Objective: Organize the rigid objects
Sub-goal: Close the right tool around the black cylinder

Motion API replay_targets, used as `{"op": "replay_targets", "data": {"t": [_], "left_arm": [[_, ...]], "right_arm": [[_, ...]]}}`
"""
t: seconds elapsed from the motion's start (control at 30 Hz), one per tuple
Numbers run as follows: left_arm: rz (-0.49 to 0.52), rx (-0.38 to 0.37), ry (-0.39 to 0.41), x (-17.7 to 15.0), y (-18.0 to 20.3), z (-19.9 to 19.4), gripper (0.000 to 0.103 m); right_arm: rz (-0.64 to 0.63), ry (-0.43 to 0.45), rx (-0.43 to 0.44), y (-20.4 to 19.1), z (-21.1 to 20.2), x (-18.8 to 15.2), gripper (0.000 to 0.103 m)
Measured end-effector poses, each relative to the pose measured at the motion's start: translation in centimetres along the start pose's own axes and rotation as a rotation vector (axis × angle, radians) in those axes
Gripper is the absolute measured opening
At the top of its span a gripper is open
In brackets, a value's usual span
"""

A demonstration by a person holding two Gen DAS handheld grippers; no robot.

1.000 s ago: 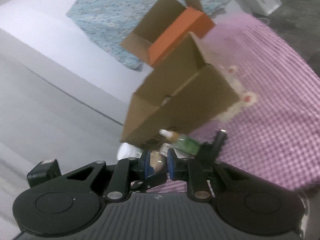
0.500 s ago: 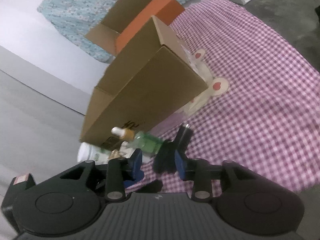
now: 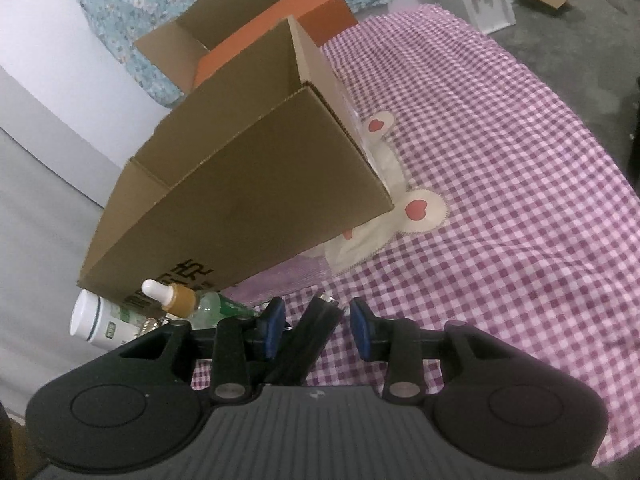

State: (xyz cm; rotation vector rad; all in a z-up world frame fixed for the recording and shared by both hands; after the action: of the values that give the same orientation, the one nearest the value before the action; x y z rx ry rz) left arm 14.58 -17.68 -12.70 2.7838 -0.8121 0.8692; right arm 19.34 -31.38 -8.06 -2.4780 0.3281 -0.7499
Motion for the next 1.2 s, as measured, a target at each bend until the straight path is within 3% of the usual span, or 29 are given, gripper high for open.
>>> {"op": "replay_targets", "data": {"t": [0.3,0.7,0.97,1.2], "left_arm": [[-0.009,-0.019,0.002,-0.4,-0.3,-0.4,0.027],[-0.022,-0.07,0.008,-0.2,-0.6,-1.1,0.028],[0.01,-0.118,-0.021,0.7,0.7,0.7,0.027],[-0.005,-0.155,-0.057,1.1,0.8,1.8,0.026]], "right_arm": [[-0.044,-0.037,-0.005,-0.1,1.8,-0.8,0.031],[-0.075,-0.079,-0.029,2.1,-0.6,-1.7,0.025],[0.031,-0.084,0.06,3.2,-1.4,-1.2,0.027],[0.02,-0.117,0.092,1.2,0.1,0.0,0.028]]}}
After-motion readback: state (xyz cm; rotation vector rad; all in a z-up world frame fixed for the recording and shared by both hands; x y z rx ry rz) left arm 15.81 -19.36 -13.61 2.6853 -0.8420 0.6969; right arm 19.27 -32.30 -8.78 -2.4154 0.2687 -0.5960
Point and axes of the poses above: each gripper's, at about its wrist camera, not at the fingertips, and z roughly the way its jaws point, y to its right, x to its top, the point moved 8 cm from there along z, roughly the way its jaws point, and after that the axes turned 1 degree about x, right-handed, at the moved point
